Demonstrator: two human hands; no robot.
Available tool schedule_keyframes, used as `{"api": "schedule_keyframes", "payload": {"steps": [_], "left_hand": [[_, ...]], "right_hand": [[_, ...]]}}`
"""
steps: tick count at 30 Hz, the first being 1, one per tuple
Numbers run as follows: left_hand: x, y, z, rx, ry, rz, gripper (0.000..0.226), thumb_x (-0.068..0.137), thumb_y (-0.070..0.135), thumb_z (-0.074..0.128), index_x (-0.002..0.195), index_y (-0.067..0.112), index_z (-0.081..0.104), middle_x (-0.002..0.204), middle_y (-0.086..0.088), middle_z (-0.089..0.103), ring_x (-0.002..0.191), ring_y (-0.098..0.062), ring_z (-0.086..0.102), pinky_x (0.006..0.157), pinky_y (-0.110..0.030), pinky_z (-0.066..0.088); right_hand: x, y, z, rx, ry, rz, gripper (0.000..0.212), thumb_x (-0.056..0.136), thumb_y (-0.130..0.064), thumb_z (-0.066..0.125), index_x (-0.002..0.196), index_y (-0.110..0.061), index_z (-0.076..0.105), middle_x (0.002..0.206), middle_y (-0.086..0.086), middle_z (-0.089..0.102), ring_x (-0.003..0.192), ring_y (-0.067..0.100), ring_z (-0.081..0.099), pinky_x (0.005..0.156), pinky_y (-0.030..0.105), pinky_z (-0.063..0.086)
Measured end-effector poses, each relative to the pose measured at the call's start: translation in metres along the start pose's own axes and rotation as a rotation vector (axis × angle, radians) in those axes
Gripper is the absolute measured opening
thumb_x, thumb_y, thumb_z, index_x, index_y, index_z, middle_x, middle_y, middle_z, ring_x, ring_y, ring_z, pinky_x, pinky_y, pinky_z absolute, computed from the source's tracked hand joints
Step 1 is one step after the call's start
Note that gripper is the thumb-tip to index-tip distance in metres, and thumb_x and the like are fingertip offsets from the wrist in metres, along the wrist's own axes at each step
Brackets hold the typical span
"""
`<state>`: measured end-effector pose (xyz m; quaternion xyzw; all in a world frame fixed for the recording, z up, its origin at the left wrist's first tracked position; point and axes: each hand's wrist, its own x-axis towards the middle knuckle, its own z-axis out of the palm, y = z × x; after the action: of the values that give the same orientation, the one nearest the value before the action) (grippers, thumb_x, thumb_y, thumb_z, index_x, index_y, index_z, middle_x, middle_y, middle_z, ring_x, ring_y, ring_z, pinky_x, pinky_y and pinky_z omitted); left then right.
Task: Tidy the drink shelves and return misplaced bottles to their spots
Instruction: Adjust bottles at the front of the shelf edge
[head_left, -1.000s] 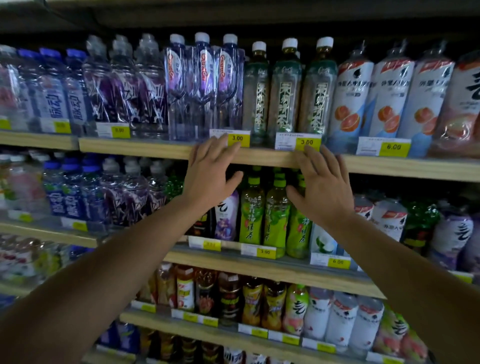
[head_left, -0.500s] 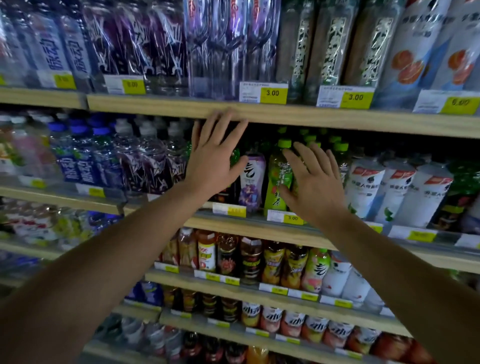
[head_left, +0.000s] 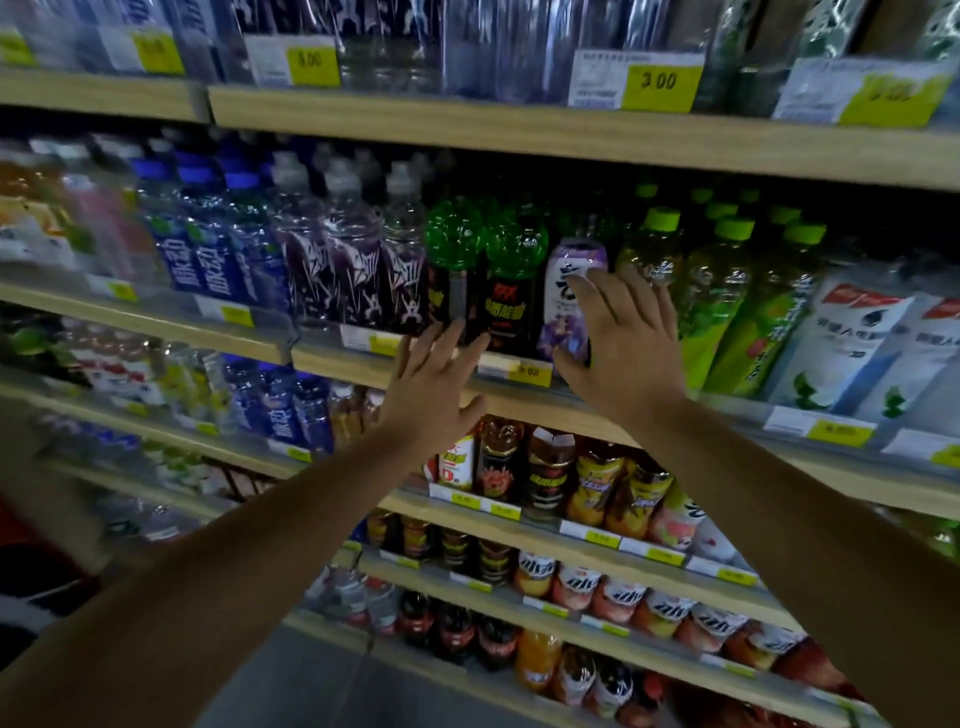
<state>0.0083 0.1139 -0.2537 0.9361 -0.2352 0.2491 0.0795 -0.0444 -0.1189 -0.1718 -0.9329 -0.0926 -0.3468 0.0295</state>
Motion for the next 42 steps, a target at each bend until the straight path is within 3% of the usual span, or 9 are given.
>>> {"api": "schedule_keyframes", "payload": {"steps": [8, 15, 18, 24, 28, 34, 37, 40, 42], "left_hand": [[0.007, -0.009, 0.032, 0.045, 0.013, 0.101, 0.079, 0.085, 0.053, 0.063, 0.152, 0.025, 0.031, 0.15, -0.009, 0.037, 0.142, -0.036, 0.025, 0.111, -0.066, 0.027], [0.006, -0.017, 0.044, 0.066, 0.079, 0.172, 0.08, 0.085, 0.053, 0.059, 0.153, 0.022, 0.031, 0.149, -0.011, 0.035, 0.141, -0.037, 0.026, 0.11, -0.067, 0.024], [0.007, -0.017, 0.043, 0.032, 0.067, 0.158, 0.082, 0.082, 0.051, 0.062, 0.153, 0.022, 0.032, 0.148, -0.012, 0.036, 0.14, -0.037, 0.024, 0.109, -0.069, 0.025], [0.006, -0.017, 0.045, -0.016, 0.07, 0.165, 0.081, 0.083, 0.048, 0.062, 0.154, 0.024, 0.03, 0.15, -0.012, 0.038, 0.141, -0.038, 0.025, 0.11, -0.071, 0.021], [0.005, -0.017, 0.047, -0.025, 0.079, 0.162, 0.082, 0.083, 0.05, 0.062, 0.154, 0.025, 0.029, 0.151, -0.011, 0.037, 0.142, -0.038, 0.025, 0.112, -0.069, 0.019], [0.005, -0.017, 0.044, -0.042, 0.085, 0.16, 0.083, 0.081, 0.049, 0.063, 0.154, 0.025, 0.031, 0.15, -0.011, 0.039, 0.141, -0.038, 0.028, 0.113, -0.069, 0.015], [0.005, -0.016, 0.041, -0.063, 0.079, 0.153, 0.081, 0.081, 0.046, 0.063, 0.153, 0.026, 0.031, 0.15, -0.011, 0.04, 0.141, -0.038, 0.029, 0.114, -0.069, 0.012], [0.005, -0.015, 0.038, -0.064, 0.062, 0.143, 0.081, 0.081, 0.045, 0.063, 0.153, 0.026, 0.031, 0.149, -0.01, 0.04, 0.142, -0.037, 0.028, 0.114, -0.068, 0.011], [0.005, -0.014, 0.036, -0.053, 0.048, 0.14, 0.082, 0.081, 0.047, 0.063, 0.154, 0.027, 0.029, 0.15, -0.009, 0.039, 0.143, -0.036, 0.026, 0.115, -0.068, 0.011]], "right_hand": [[0.018, -0.014, 0.01, -0.094, 0.065, 0.137, 0.077, 0.082, -0.04, 0.069, 0.147, -0.013, 0.04, 0.151, 0.01, 0.042, 0.145, 0.037, 0.029, 0.119, 0.056, 0.016], [0.061, -0.023, 0.004, -0.205, 0.036, 0.247, 0.093, 0.084, -0.047, 0.065, 0.157, -0.018, 0.015, 0.162, 0.007, 0.022, 0.15, 0.034, 0.012, 0.12, 0.053, 0.003], [0.069, -0.029, 0.007, -0.24, 0.016, 0.319, 0.1, 0.082, -0.048, 0.068, 0.157, -0.019, 0.01, 0.16, 0.01, 0.026, 0.15, 0.034, 0.011, 0.12, 0.054, 0.001], [0.052, -0.041, 0.02, -0.205, 0.179, 0.34, 0.103, 0.073, -0.041, 0.079, 0.155, -0.016, 0.021, 0.145, 0.012, 0.046, 0.141, 0.035, 0.033, 0.119, 0.053, 0.02], [0.039, -0.05, 0.027, 0.124, 0.267, 0.339, 0.095, 0.078, -0.02, 0.078, 0.154, -0.019, 0.022, 0.145, 0.013, 0.043, 0.134, 0.033, 0.041, 0.107, 0.047, 0.041], [0.033, -0.063, 0.027, 0.412, 0.334, 0.477, 0.101, 0.077, -0.003, 0.078, 0.156, -0.02, 0.017, 0.151, 0.007, 0.038, 0.137, 0.026, 0.039, 0.108, 0.046, 0.042], [0.034, -0.064, 0.026, 0.434, 0.375, 0.488, 0.093, 0.08, -0.007, 0.073, 0.155, -0.022, 0.02, 0.15, 0.007, 0.037, 0.133, 0.025, 0.045, 0.1, 0.043, 0.05], [0.031, -0.066, 0.025, 0.405, 0.341, 0.473, 0.087, 0.082, -0.008, 0.073, 0.153, -0.023, 0.025, 0.152, 0.008, 0.035, 0.132, 0.024, 0.046, 0.094, 0.029, 0.048], [0.028, -0.071, 0.026, 0.389, 0.323, 0.452, 0.085, 0.083, -0.008, 0.072, 0.153, -0.024, 0.026, 0.15, 0.008, 0.039, 0.126, 0.024, 0.052, 0.089, 0.03, 0.051]]}}
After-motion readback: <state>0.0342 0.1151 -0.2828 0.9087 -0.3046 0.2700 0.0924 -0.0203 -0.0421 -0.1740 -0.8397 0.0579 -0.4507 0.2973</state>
